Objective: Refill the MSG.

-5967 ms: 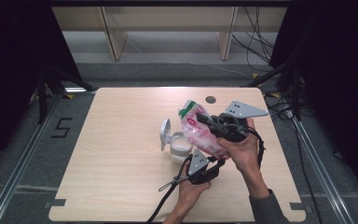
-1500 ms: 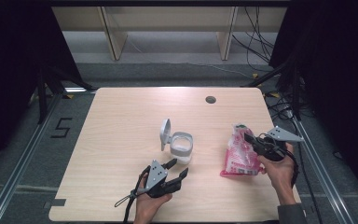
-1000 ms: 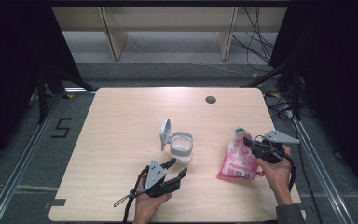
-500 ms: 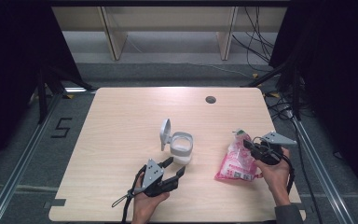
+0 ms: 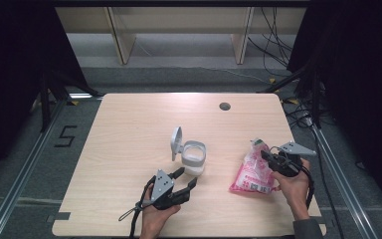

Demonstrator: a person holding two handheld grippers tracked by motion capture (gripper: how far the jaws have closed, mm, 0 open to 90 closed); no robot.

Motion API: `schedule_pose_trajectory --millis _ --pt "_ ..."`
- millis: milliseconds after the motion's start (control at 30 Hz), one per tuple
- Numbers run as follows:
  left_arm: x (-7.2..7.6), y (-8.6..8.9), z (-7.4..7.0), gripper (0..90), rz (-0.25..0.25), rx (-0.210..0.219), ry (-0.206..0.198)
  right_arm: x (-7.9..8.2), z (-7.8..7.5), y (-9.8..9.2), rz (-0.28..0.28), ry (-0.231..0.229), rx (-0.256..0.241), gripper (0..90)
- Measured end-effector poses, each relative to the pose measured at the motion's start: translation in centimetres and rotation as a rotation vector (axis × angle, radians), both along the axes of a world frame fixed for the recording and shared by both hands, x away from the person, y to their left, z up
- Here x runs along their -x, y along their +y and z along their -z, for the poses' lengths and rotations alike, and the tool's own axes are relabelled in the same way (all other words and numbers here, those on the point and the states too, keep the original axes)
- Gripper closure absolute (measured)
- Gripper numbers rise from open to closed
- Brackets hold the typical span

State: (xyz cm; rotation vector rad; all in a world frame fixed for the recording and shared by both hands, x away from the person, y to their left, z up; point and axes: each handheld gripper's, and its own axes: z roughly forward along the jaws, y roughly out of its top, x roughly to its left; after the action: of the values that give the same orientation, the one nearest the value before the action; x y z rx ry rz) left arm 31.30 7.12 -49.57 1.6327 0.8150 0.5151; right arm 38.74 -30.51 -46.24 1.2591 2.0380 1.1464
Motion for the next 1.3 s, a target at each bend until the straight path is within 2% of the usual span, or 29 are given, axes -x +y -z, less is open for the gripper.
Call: schedule_pose_trajectory --millis 33,67,167,267,300,367,433,500,533,600,633,733,767,800,833,867,900,967,1000,1033,1067,1100,1133,1167,1233,1267,1300 --pt "0.0 0.0 0.1 43.3 -0.001 0.001 0.005 0.0 0.0 -0.1 -0.011 0.004 -0.004 87.3" --pt "0.1 -0.1 0.1 43.2 -0.005 0.007 0.011 0.3 0.0 0.1 0.014 0.029 -0.022 87.3" --pt "0.1 -0.1 0.1 43.3 -0.008 0.014 0.014 0.3 0.0 0.1 0.011 0.028 -0.016 86.6" --pt "0.1 -0.1 0.1 43.2 -0.008 0.012 0.017 0.2 0.2 0.2 0.029 0.042 0.01 85.3" --pt "0.1 0.0 0.1 43.2 0.003 0.005 0.005 0.1 0.3 0.0 0.02 0.034 0.026 85.0" --pt "0.1 -0.1 0.1 43.2 -0.009 0.027 0.008 0.3 0.2 -0.2 0.037 0.048 0.024 83.1" --pt "0.1 0.0 0.2 43.3 -0.009 0.023 0.007 0.6 0.3 -0.3 0.066 0.07 -0.003 80.6" --pt "0.1 0.0 0.1 43.2 -0.009 0.026 0.007 0.5 0.4 -0.6 0.074 0.053 0.008 77.3" --pt "0.1 0.0 0.1 43.3 -0.009 0.027 0.006 0.7 0.3 -0.5 0.094 0.08 -0.013 76.6" --pt "0.1 0.0 0.1 43.3 -0.012 0.012 0.015 0.7 0.3 -0.5 0.099 0.073 -0.018 73.3" --pt "0.1 0.0 0.1 43.2 -0.013 0.014 0.012 0.5 0.2 -0.8 0.096 0.04 0.015 69.8" --pt "0.0 0.0 0.1 43.2 -0.011 0.026 0.007 0.7 -0.1 -0.9 0.144 0.007 0.033 63.8" --pt "0.0 0.0 0.2 43.2 -0.009 0.024 0.008 1.0 -0.3 -0.8 0.161 0.032 0.016 62.6" --pt "0.1 0.0 0.2 43.2 -0.009 0.023 0.008 0.9 -0.4 -1.1 0.157 0.003 0.025 60.3" --pt "0.1 0.1 0.1 43.3 -0.008 0.017 0.005 1.1 -0.5 -0.9 0.19 0.017 0.007 58.3" --pt "0.1 0.2 0.0 43.3 -0.001 0.008 0.0 1.0 -0.5 -1.1 0.188 -0.011 0.02 56.0" --pt "0.1 0.2 0.0 43.3 0.001 0.007 -0.003 1.0 -0.6 -1.1 0.197 -0.009 0.001 54.5" --pt "0.1 0.2 0.1 43.3 -0.002 0.004 0.001 1.1 -0.7 -1.1 0.25 -0.031 -0.014 50.5" --pt "0.1 0.2 0.0 43.3 0.0 0.002 -0.001 1.1 -0.8 -1.4 0.243 -0.039 -0.003 50.4" --pt "0.1 0.3 0.0 43.3 -0.002 0.002 -0.005 1.4 -1.0 -1.3 0.269 -0.041 -0.034 49.7" --pt "0.0 0.3 0.0 43.3 0.0 0.004 -0.006 1.5 -1.2 -1.3 0.282 -0.053 -0.042 48.7" --pt "0.0 0.3 0.0 43.4 -0.001 0.003 -0.005 1.4 -1.4 -1.5 0.273 -0.08 -0.015 48.6" --pt "0.0 0.3 0.1 43.3 -0.01 0.007 0.004 1.4 -1.5 -1.5 0.268 -0.097 -0.01 48.6" --pt "0.0 0.3 0.1 43.3 -0.011 0.01 0.006 1.7 -1.7 -1.2 0.284 -0.085 -0.036 48.4" --pt "0.0 0.4 0.0 43.3 -0.006 0.005 -0.005 1.8 -1.9 -0.8 0.27 -0.088 -0.041 47.8" --pt "0.0 0.4 0.0 43.3 -0.006 0.007 -0.003 1.8 -2.0 -0.8 0.259 -0.109 -0.032 47.7" --pt "0.0 0.5 0.0 43.3 -0.007 0.004 -0.001 1.8 -2.0 -0.7 0.234 -0.108 -0.04 47.3"
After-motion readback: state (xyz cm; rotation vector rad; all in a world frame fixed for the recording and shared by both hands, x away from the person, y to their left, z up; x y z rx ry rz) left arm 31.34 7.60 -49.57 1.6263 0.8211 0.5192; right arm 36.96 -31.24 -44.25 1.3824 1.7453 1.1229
